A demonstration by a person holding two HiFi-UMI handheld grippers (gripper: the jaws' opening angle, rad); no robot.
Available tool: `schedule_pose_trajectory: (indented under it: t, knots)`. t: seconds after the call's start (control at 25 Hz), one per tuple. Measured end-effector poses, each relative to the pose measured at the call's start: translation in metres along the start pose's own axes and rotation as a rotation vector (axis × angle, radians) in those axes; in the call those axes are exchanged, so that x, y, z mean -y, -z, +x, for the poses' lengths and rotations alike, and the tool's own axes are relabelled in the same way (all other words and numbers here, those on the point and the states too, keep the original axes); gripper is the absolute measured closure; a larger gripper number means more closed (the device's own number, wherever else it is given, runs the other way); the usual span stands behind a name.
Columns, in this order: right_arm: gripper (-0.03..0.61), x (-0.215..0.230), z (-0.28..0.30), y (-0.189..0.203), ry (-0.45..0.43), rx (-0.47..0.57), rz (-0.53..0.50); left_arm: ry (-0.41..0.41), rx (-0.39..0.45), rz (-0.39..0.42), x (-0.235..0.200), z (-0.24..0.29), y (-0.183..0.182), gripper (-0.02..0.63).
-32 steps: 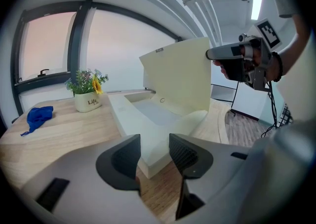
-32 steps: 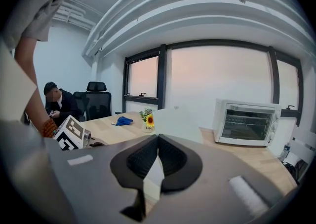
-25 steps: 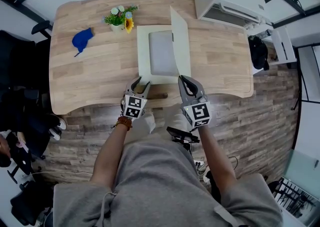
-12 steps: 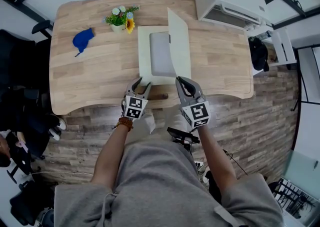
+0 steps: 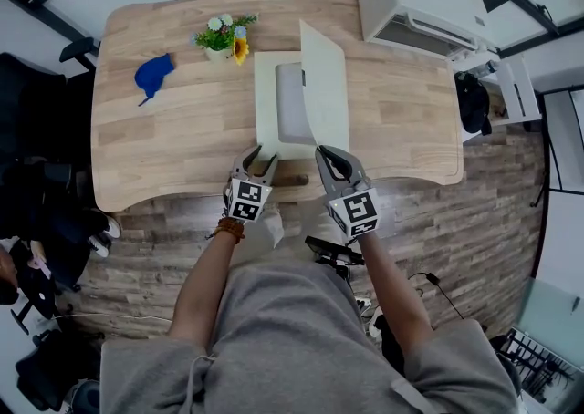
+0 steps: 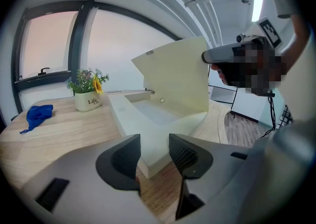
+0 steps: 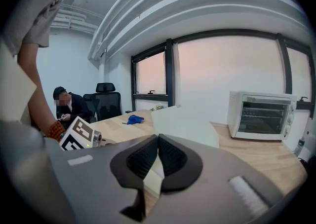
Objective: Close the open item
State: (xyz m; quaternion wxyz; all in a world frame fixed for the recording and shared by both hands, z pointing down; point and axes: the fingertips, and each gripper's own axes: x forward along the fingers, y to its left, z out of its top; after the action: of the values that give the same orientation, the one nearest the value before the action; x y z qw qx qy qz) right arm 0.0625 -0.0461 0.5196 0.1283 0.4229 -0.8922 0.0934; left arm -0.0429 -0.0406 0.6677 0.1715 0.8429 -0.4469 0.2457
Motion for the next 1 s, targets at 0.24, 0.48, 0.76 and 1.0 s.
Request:
schedule_pose_trajectory:
  t: [0.24,0.48,0.76,1.0]
  knots:
    - [0.563,-0.004,0.006,-0.002,-0.018,-0.002,0.001,0.001,-0.001,-0.002,0.0,0.001,-0.002,0.431]
    - [0.561,-0.008,0.01,0.006,-0.027,-0.022,-0.007,0.009,0.012,-0.01,0.001,0.0,-0.001,0.431]
    - [0.561,-0.018,0.016,0.004,-0.052,-0.021,-0.003,0.008,0.014,-0.015,0.001,0.001,0.001,0.431]
    - [0.561,-0.02,0.019,0.013,-0.057,-0.044,-0.006,0.017,0.022,-0.038,0.001,0.0,-0.001,0.431]
